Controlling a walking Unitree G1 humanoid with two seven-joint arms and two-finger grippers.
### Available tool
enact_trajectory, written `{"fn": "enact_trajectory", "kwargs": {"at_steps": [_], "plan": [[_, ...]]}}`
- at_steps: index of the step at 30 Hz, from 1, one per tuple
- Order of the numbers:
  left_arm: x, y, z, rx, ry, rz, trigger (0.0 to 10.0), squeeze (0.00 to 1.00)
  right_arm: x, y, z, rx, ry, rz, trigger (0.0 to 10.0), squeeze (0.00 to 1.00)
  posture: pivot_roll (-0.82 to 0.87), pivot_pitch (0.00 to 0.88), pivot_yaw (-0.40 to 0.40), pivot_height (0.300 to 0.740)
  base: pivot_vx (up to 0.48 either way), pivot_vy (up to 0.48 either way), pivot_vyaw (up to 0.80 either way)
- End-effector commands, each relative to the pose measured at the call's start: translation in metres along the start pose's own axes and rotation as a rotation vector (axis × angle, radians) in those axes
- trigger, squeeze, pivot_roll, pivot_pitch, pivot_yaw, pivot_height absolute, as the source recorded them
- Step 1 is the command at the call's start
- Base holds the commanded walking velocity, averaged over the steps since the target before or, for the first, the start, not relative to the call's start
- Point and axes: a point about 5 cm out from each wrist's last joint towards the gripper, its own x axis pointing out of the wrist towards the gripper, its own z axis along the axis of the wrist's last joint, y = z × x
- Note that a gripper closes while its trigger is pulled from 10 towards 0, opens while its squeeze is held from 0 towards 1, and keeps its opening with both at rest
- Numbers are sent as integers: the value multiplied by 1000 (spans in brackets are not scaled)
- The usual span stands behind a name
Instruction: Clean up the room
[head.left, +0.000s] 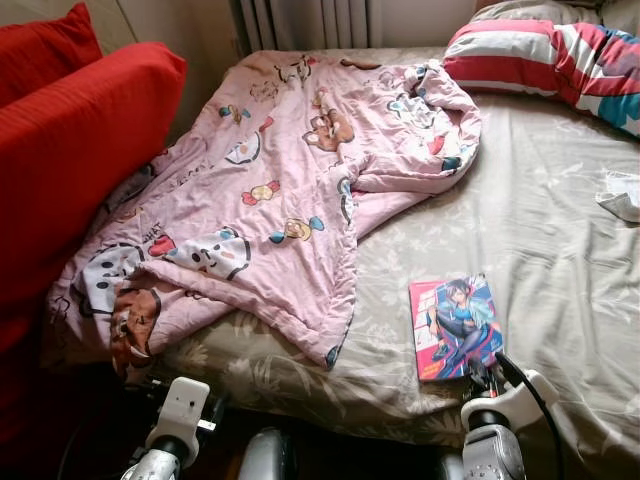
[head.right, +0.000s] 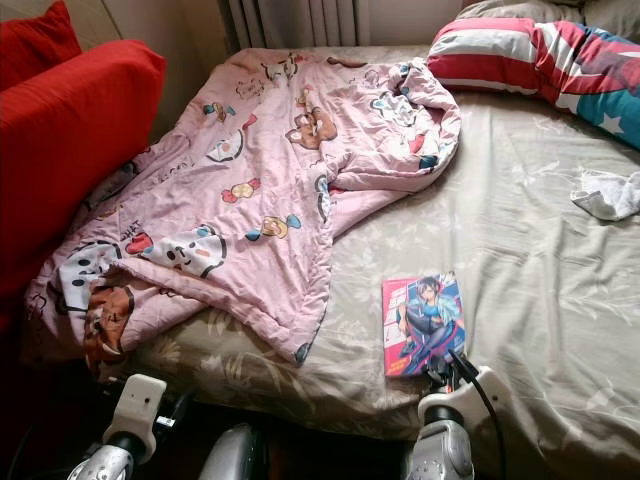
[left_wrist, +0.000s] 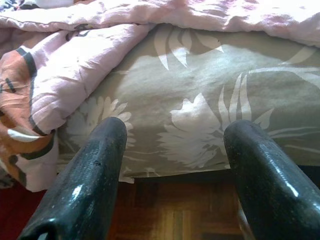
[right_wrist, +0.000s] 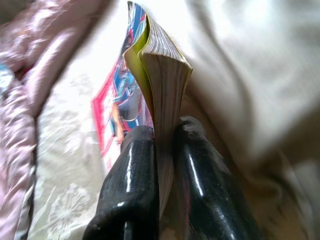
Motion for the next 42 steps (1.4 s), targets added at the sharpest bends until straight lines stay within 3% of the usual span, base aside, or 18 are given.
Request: {"fn": "enact_trajectory", "kwargs": {"at_steps": [1, 6, 10, 16, 22, 23, 24, 30, 34, 42], "plan": [[-4, 0, -10, 11, 41, 8, 10000, 0, -3, 7, -1, -79, -11, 55, 0, 0, 80, 164, 99, 591, 0, 0, 0], [2, -6, -10, -12, 48, 33, 10000, 0, -8, 15, 2, -239, -36, 150, 0, 0, 55, 127, 71, 591, 0, 0, 0], [4, -9, -11, -27, 51, 48, 10000, 0, -7, 18, 10, -303, -69, 180, 0, 0, 50, 107, 62, 591, 0, 0, 0], [8, -18, -11, -64, 54, 73, 10000, 0, 1, 27, 25, -380, -109, 226, 0, 0, 29, 68, 20, 591, 0, 0, 0], [7, -21, -14, -84, 60, 96, 10000, 0, 3, 32, 29, -400, -111, 254, 0, 0, 25, 64, 4, 591, 0, 0, 0], [7, -21, -14, -88, 61, 100, 10000, 0, 3, 31, 30, -406, -109, 251, 8824, 0, 26, 70, 1, 591, 0, 0, 0], [6, -21, -15, -98, 65, 107, 10000, 0, 4, 31, 31, -413, -106, 247, 10000, 0, 28, 84, -1, 591, 0, 0, 0], [-2, -21, -26, -124, 96, 125, 10000, 0, 1, 27, 24, -434, -54, 227, 10000, 0, 31, 82, -1, 591, 0, 0, 0], [-5, -20, -33, -146, 126, 140, 10000, 0, 0, 33, 24, -422, -66, 268, 10000, 0, 29, 70, -1, 621, 0, 0, 0], [-4, -19, -35, -205, 136, 136, 10000, 0, 3, 30, 28, -402, -77, 244, 10000, 0, 21, 51, 9, 671, 0, 0, 0]]}}
